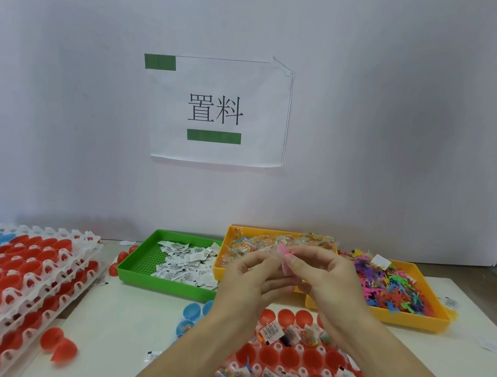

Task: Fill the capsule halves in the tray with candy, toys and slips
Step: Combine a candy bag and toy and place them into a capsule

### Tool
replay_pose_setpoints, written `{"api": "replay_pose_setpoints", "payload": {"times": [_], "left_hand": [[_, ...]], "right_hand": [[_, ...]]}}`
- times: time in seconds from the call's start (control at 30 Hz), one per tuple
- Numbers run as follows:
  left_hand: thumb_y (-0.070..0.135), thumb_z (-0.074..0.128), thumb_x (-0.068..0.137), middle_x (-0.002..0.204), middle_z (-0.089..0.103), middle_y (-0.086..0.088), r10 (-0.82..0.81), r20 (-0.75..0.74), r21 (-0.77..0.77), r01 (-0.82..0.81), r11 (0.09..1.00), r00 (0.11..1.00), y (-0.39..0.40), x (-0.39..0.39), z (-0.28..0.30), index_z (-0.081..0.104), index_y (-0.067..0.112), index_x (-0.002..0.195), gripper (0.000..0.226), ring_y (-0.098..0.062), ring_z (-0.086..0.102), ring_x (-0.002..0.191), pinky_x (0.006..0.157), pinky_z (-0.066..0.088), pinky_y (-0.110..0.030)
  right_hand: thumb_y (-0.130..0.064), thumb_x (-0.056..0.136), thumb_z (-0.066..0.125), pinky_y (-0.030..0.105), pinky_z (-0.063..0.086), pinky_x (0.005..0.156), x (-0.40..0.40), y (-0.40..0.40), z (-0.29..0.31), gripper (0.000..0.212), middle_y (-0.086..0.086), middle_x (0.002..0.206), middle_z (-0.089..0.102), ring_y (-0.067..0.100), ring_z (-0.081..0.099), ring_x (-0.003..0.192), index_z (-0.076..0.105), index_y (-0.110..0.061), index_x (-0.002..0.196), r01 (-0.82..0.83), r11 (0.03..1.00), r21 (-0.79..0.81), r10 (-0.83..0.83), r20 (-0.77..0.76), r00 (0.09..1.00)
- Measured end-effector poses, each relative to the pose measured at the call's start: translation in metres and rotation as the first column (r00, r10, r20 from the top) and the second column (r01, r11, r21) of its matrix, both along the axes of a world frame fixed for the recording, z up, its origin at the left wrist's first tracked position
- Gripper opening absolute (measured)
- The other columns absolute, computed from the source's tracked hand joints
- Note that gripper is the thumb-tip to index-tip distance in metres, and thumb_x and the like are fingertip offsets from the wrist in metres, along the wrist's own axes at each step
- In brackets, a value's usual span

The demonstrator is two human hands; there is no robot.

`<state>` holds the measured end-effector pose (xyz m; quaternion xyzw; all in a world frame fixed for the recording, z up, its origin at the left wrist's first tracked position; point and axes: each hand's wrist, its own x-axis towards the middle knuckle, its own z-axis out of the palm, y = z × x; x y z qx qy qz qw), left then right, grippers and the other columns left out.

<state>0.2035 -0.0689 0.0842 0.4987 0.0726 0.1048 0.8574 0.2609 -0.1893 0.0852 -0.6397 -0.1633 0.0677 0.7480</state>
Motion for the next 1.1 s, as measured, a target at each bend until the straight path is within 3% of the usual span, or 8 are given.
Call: {"api": "replay_pose_setpoints", "payload": {"times": [0.2, 0.3, 0.43, 0.5, 0.67, 0.8, 0.93, 1.1], "left_hand": [[-0.007, 0.051, 0.091, 0.081, 0.071, -0.020, 0.063, -0.011, 0.007, -0.062, 0.998, 0.998, 0.001, -0.002, -0.002, 0.062, 0.001, 0.094, 0.014, -0.031, 0.073, 0.078, 0.069, 0.061, -0.032], [-0.010, 0.048, 0.090, 0.077, 0.068, -0.016, 0.081, 0.016, 0.088, -0.082, 0.993, 0.997, -0.001, -0.003, -0.004, 0.062, 0.001, 0.097, 0.019, -0.030, 0.072, 0.083, 0.068, 0.059, -0.030], [-0.007, 0.048, 0.092, 0.072, 0.072, -0.011, 0.117, 0.041, 0.185, -0.123, 0.975, 0.992, -0.002, -0.004, -0.007, 0.062, 0.002, 0.099, 0.018, -0.025, 0.075, 0.084, 0.065, 0.057, -0.022], [-0.004, 0.051, 0.093, 0.073, 0.072, -0.010, 0.131, 0.042, 0.205, -0.137, 0.969, 0.990, -0.003, -0.005, -0.007, 0.063, 0.003, 0.100, 0.016, -0.021, 0.074, 0.080, 0.068, 0.058, -0.024], [-0.001, 0.060, 0.091, 0.099, 0.069, -0.029, 0.146, 0.020, -0.024, -0.146, 0.989, 0.989, -0.006, -0.006, -0.001, 0.064, -0.002, 0.098, 0.008, -0.036, 0.072, 0.093, 0.078, 0.059, -0.034], [-0.001, 0.063, 0.089, 0.093, 0.070, -0.028, 0.137, 0.038, -0.106, -0.132, 0.986, 0.990, -0.011, -0.009, -0.001, 0.065, -0.001, 0.094, 0.005, -0.039, 0.071, 0.093, 0.078, 0.060, -0.034], [-0.002, 0.064, 0.088, 0.081, 0.072, -0.021, 0.164, 0.014, -0.146, -0.160, 0.976, 0.986, -0.012, -0.008, -0.004, 0.066, 0.000, 0.092, 0.005, -0.030, 0.073, 0.081, 0.070, 0.060, -0.030], [-0.003, 0.061, 0.090, 0.087, 0.073, -0.021, 0.188, -0.048, -0.111, -0.193, 0.975, 0.981, -0.008, -0.006, -0.010, 0.066, -0.004, 0.094, 0.007, -0.030, 0.073, 0.083, 0.072, 0.060, -0.031]], "right_hand": [[-0.011, 0.086, 0.074, 0.030, 0.055, 0.073, -0.006, 0.001, 0.001, 0.013, -0.002, 0.085, 0.077, 0.017, 0.072, 0.085, 0.081, -0.020, 0.081, 0.026, 0.998, -0.051, -0.026, -0.003, 1.000], [-0.015, 0.087, 0.074, 0.044, 0.056, 0.087, -0.010, 0.004, 0.002, 0.008, 0.006, 0.089, 0.077, 0.022, 0.069, 0.089, 0.082, -0.017, 0.087, 0.026, 0.999, -0.026, -0.027, -0.050, 0.998], [-0.015, 0.087, 0.074, 0.043, 0.054, 0.083, -0.013, 0.008, 0.003, 0.008, 0.009, 0.082, 0.075, 0.026, 0.068, 0.084, 0.080, -0.013, 0.090, 0.037, 0.997, 0.065, -0.028, -0.132, 0.991], [-0.013, 0.086, 0.074, 0.049, 0.055, 0.091, -0.015, 0.010, 0.003, 0.008, 0.010, 0.090, 0.076, 0.030, 0.070, 0.094, 0.080, -0.012, 0.091, 0.039, 0.997, 0.061, -0.032, -0.120, 0.992], [-0.007, 0.084, 0.076, 0.056, 0.053, 0.095, -0.021, 0.015, -0.003, 0.010, 0.011, 0.096, 0.077, 0.029, 0.070, 0.103, 0.080, -0.008, 0.093, 0.099, 0.991, 0.087, -0.090, -0.098, 0.991], [-0.004, 0.084, 0.075, 0.059, 0.054, 0.093, -0.021, 0.023, -0.011, 0.010, 0.015, 0.099, 0.076, 0.037, 0.069, 0.104, 0.080, -0.010, 0.091, 0.128, 0.979, 0.160, -0.098, -0.185, 0.978], [-0.004, 0.084, 0.075, 0.046, 0.058, 0.091, -0.023, 0.030, -0.016, 0.017, 0.003, 0.093, 0.079, 0.027, 0.072, 0.101, 0.083, -0.019, 0.081, 0.182, 0.966, 0.181, -0.144, -0.205, 0.968], [-0.010, 0.090, 0.071, 0.039, 0.057, 0.092, -0.021, 0.026, -0.021, 0.022, -0.008, 0.094, 0.078, 0.015, 0.070, 0.103, 0.083, -0.027, 0.082, 0.128, 0.992, 0.020, -0.125, -0.098, 0.987]]}}
